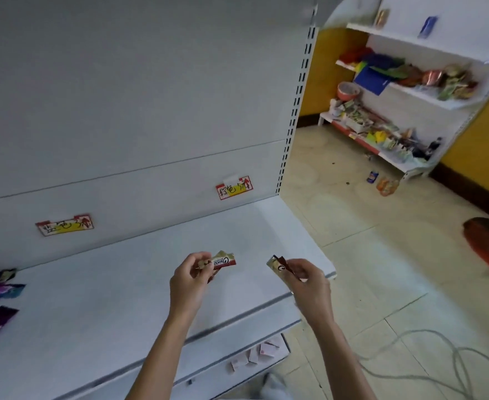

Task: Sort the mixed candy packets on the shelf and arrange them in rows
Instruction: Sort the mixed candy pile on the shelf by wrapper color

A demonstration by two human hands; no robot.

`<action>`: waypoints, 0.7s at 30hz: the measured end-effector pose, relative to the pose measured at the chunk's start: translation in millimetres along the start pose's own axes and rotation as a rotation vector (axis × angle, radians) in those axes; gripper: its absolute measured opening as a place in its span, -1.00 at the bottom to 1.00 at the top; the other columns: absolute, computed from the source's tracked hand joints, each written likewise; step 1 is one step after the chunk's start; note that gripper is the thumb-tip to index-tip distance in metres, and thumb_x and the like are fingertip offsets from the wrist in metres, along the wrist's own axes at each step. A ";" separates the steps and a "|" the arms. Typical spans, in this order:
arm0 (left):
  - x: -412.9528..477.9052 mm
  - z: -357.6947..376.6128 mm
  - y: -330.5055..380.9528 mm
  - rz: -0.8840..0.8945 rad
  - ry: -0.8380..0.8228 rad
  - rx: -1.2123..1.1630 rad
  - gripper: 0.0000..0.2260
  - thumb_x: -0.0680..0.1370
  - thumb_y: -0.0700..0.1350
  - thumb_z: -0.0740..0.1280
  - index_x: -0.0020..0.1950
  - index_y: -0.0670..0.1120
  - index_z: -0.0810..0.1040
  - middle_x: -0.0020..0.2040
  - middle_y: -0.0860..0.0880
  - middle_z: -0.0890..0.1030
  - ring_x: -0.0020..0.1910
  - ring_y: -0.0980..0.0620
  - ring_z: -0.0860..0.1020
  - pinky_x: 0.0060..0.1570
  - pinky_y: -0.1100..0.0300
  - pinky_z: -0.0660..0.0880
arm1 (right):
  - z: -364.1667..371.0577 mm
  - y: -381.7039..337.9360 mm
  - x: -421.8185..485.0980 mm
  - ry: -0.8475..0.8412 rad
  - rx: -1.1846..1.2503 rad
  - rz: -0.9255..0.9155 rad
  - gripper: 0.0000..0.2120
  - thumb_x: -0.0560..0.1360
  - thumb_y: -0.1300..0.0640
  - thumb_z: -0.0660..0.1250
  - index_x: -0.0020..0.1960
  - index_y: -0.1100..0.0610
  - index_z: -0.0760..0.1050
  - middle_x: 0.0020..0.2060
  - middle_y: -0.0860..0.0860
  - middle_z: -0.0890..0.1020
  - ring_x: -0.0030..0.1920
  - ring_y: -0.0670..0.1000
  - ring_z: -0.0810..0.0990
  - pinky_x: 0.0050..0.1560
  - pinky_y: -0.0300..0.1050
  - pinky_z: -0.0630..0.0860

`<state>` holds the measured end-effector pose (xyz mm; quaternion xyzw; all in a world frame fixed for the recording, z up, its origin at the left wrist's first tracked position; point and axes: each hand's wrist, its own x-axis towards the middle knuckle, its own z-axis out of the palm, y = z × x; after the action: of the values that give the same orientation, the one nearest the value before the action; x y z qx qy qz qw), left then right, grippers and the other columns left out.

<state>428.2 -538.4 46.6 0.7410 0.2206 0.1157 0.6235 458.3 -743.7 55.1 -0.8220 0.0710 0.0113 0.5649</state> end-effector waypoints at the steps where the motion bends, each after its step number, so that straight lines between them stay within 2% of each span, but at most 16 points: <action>1: 5.8 9.0 -1.1 -0.010 0.027 -0.001 -0.81 0.52 -0.24 0.33 -0.11 0.08 0.54 -0.14 0.04 0.63 -0.21 0.06 0.60 -0.19 0.28 0.49 | -1.7 1.6 16.0 -0.031 -0.029 -0.018 -0.91 0.46 0.22 0.37 -0.07 0.07 0.57 -0.23 -0.15 0.60 -0.18 -0.23 0.54 -0.29 -0.48 0.40; 4: 19.3 38.6 -4.1 -0.060 0.053 0.023 -0.79 0.51 -0.24 0.33 -0.13 0.10 0.52 -0.16 0.01 0.62 -0.18 0.02 0.60 -0.14 0.25 0.48 | -5.9 4.6 62.8 -0.161 -0.138 -0.044 -0.95 0.44 0.08 0.43 -0.16 0.01 0.57 -0.31 -0.19 0.58 -0.28 -0.27 0.51 -0.33 -0.51 0.37; 6: 26.7 56.9 -5.8 -0.079 0.070 0.038 -0.78 0.51 -0.25 0.33 -0.13 0.10 0.52 -0.17 0.01 0.62 -0.14 0.00 0.60 -0.13 0.25 0.46 | -4.9 6.9 91.2 -0.244 -0.236 -0.081 -0.76 0.43 -0.02 0.43 -0.36 -0.04 0.45 -0.49 -0.17 0.46 -0.46 -0.19 0.40 -0.44 -0.40 0.31; 7: 30.9 64.5 -5.9 -0.083 0.084 0.051 -0.78 0.50 -0.25 0.33 -0.12 0.10 0.52 -0.16 0.01 0.63 -0.12 0.00 0.60 -0.13 0.25 0.45 | -3.1 6.2 103.7 -0.274 -0.271 -0.095 -0.71 0.43 -0.04 0.42 -0.39 -0.01 0.43 -0.52 -0.13 0.43 -0.48 -0.14 0.35 -0.46 -0.36 0.29; 11: 45.0 84.7 -4.5 -0.090 0.161 0.110 -0.85 0.50 -0.22 0.35 -0.06 0.04 0.55 -0.12 0.03 0.62 -0.11 0.05 0.57 -0.21 0.38 0.40 | 9.0 4.3 141.9 -0.364 -0.319 -0.144 -0.81 0.44 -0.04 0.41 -0.22 0.08 0.59 -0.36 -0.09 0.58 -0.40 -0.06 0.44 -0.48 -0.37 0.32; 13: 52.1 90.3 -2.7 -0.078 0.207 0.135 -0.85 0.49 -0.21 0.36 -0.07 0.05 0.54 -0.15 0.08 0.60 -0.13 0.09 0.56 -0.23 0.43 0.38 | 15.6 3.5 155.7 -0.408 -0.350 -0.162 -0.80 0.44 -0.02 0.41 -0.27 0.07 0.56 -0.41 -0.07 0.54 -0.39 -0.02 0.43 -0.48 -0.34 0.28; 15: 60.5 94.4 -1.3 -0.063 0.247 0.161 -0.86 0.49 -0.21 0.37 -0.07 0.04 0.55 -0.18 0.12 0.58 -0.17 0.14 0.54 -0.25 0.47 0.36 | 20.9 -0.2 166.6 -0.443 -0.347 -0.172 -0.71 0.44 -0.05 0.39 -0.34 0.11 0.51 -0.48 -0.02 0.50 -0.42 -0.01 0.40 -0.43 -0.22 0.28; 18: 71.6 101.6 -3.3 -0.023 0.292 0.209 -0.88 0.48 -0.22 0.38 -0.04 -0.03 0.57 -0.20 0.13 0.57 -0.22 0.27 0.49 -0.29 0.55 0.33 | 25.6 -3.1 179.6 -0.454 -0.337 -0.178 -0.76 0.47 0.02 0.35 -0.25 0.18 0.56 -0.43 0.07 0.56 -0.44 -0.02 0.42 -0.45 -0.21 0.29; 21: 79.0 110.0 -14.0 0.026 0.286 0.347 -0.87 0.47 -0.27 0.37 -0.02 -0.10 0.60 -0.15 0.05 0.61 -0.20 0.17 0.53 -0.23 0.50 0.34 | 29.1 8.0 191.5 -0.399 -0.426 -0.238 -0.80 0.47 0.01 0.36 -0.13 0.15 0.60 -0.30 0.00 0.59 -0.28 -0.01 0.50 -0.34 -0.18 0.35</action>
<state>544.0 -595.5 3.2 0.8160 0.3140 0.1881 0.4474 648.6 -739.4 18.3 -0.9060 -0.1420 0.1207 0.3800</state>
